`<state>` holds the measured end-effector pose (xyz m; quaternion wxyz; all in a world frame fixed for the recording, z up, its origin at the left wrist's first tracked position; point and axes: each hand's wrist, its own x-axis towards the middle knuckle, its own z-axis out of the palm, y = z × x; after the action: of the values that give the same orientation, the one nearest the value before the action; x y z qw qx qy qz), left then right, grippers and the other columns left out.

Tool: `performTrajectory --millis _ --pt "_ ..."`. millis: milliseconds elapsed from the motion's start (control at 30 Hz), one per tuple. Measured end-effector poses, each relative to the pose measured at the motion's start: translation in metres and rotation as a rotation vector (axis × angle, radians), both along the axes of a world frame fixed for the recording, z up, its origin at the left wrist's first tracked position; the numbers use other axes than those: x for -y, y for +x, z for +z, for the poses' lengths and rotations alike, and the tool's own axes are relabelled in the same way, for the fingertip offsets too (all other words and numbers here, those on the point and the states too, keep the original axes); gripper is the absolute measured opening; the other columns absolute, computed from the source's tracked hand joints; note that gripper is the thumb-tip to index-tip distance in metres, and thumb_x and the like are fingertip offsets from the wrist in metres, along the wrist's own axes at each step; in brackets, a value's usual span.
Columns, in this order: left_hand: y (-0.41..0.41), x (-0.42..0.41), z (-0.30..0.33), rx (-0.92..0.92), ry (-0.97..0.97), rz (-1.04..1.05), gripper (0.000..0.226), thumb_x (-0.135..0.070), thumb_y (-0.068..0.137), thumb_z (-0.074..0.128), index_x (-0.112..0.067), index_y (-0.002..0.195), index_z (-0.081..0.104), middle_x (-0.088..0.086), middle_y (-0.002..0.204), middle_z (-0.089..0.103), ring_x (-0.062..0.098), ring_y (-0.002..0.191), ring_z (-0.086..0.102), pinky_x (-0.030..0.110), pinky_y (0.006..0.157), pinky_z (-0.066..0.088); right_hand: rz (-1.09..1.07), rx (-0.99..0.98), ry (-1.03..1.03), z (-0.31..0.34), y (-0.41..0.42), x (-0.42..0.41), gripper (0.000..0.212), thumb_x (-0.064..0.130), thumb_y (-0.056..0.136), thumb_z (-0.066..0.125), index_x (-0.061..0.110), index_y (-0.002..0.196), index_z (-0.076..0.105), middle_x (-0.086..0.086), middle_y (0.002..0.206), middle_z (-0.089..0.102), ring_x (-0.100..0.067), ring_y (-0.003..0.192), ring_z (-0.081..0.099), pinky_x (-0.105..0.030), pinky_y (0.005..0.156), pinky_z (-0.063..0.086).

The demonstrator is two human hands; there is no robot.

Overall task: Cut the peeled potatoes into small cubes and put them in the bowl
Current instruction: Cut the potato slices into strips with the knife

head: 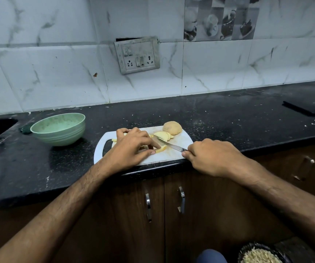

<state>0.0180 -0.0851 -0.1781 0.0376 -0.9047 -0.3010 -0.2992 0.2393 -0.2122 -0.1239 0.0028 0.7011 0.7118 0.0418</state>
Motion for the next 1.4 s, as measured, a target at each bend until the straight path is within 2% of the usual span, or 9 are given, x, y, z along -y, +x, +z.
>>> performTrajectory --millis 200,300,467,633,833,1067,1133,1267,1400 --pt "0.001 -0.004 -0.001 -0.027 0.002 -0.009 0.020 -0.038 0.093 0.070 -0.043 0.112 0.073 -0.026 0.093 0.051 -0.007 0.097 0.042 0.036 0.093 0.017 0.008 0.008 -0.023 -0.005 -0.007 0.006 0.036 0.045 0.104 0.028 0.021 0.102 0.054 -0.008 0.114 0.062 -0.029 0.100 0.060 -0.038 0.074 0.039" --pt "0.001 -0.005 -0.002 -0.021 0.004 -0.016 0.020 -0.035 0.092 0.072 -0.044 0.110 0.074 -0.025 0.093 0.054 -0.012 0.099 0.042 0.033 0.091 0.016 0.019 0.023 -0.001 -0.011 -0.017 0.000 0.037 0.041 0.105 0.028 0.017 0.113 0.056 -0.008 0.116 0.062 -0.030 0.102 0.060 -0.038 0.074 0.037" --pt "0.001 -0.003 -0.003 0.006 0.005 -0.001 0.018 -0.035 0.091 0.073 -0.043 0.107 0.076 -0.026 0.089 0.053 -0.005 0.094 0.042 0.033 0.091 0.016 -0.004 0.013 0.023 -0.013 -0.013 -0.004 0.040 0.043 0.105 0.027 0.018 0.113 0.057 -0.009 0.117 0.061 -0.031 0.105 0.059 -0.038 0.075 0.037" --pt "0.001 -0.003 -0.004 0.033 -0.004 0.009 0.015 -0.035 0.089 0.075 -0.042 0.103 0.077 -0.020 0.089 0.058 -0.002 0.093 0.044 0.034 0.091 0.016 0.005 -0.008 0.024 -0.004 -0.001 0.007 0.033 0.049 0.104 0.027 0.026 0.089 0.046 -0.009 0.111 0.062 -0.032 0.101 0.060 -0.039 0.073 0.040" --pt "0.001 -0.005 -0.005 0.036 0.006 -0.004 0.015 -0.035 0.089 0.076 -0.040 0.102 0.078 -0.020 0.089 0.058 -0.005 0.093 0.042 0.033 0.090 0.016 0.028 0.013 -0.006 -0.007 -0.009 0.013 0.033 0.047 0.104 0.029 0.023 0.091 0.046 -0.009 0.111 0.063 -0.031 0.100 0.061 -0.038 0.073 0.039" --pt "0.001 -0.004 -0.005 0.043 0.058 -0.006 0.013 -0.036 0.086 0.078 -0.040 0.099 0.079 -0.019 0.086 0.061 -0.005 0.090 0.045 0.034 0.089 0.016 0.015 -0.010 0.042 -0.017 -0.023 0.000 0.039 0.042 0.105 0.028 0.018 0.115 0.057 -0.008 0.116 0.062 -0.029 0.104 0.059 -0.037 0.074 0.036" --pt "-0.001 -0.002 -0.005 0.067 0.082 -0.008 0.009 -0.038 0.085 0.078 -0.037 0.094 0.079 -0.018 0.083 0.064 -0.002 0.088 0.050 0.034 0.089 0.017 -0.007 -0.013 0.043 -0.013 -0.018 0.000 0.040 0.043 0.105 0.027 0.018 0.114 0.057 -0.008 0.116 0.062 -0.030 0.105 0.059 -0.037 0.074 0.036" --pt "-0.002 0.000 -0.006 0.095 0.091 -0.005 0.006 -0.039 0.084 0.077 -0.036 0.090 0.079 -0.018 0.080 0.066 0.003 0.088 0.057 0.035 0.091 0.020 -0.005 -0.017 0.023 -0.004 -0.009 0.009 0.034 0.048 0.104 0.027 0.023 0.093 0.047 -0.008 0.111 0.062 -0.029 0.094 0.057 -0.038 0.072 0.037" --pt "-0.002 -0.001 -0.006 0.075 0.073 0.003 0.006 -0.038 0.085 0.079 -0.037 0.092 0.079 -0.017 0.084 0.066 0.005 0.089 0.056 0.036 0.091 0.021 0.031 0.002 0.018 -0.008 -0.016 0.015 0.038 0.048 0.104 0.027 0.021 0.099 0.053 -0.008 0.111 0.062 -0.030 0.099 0.060 -0.037 0.072 0.037"
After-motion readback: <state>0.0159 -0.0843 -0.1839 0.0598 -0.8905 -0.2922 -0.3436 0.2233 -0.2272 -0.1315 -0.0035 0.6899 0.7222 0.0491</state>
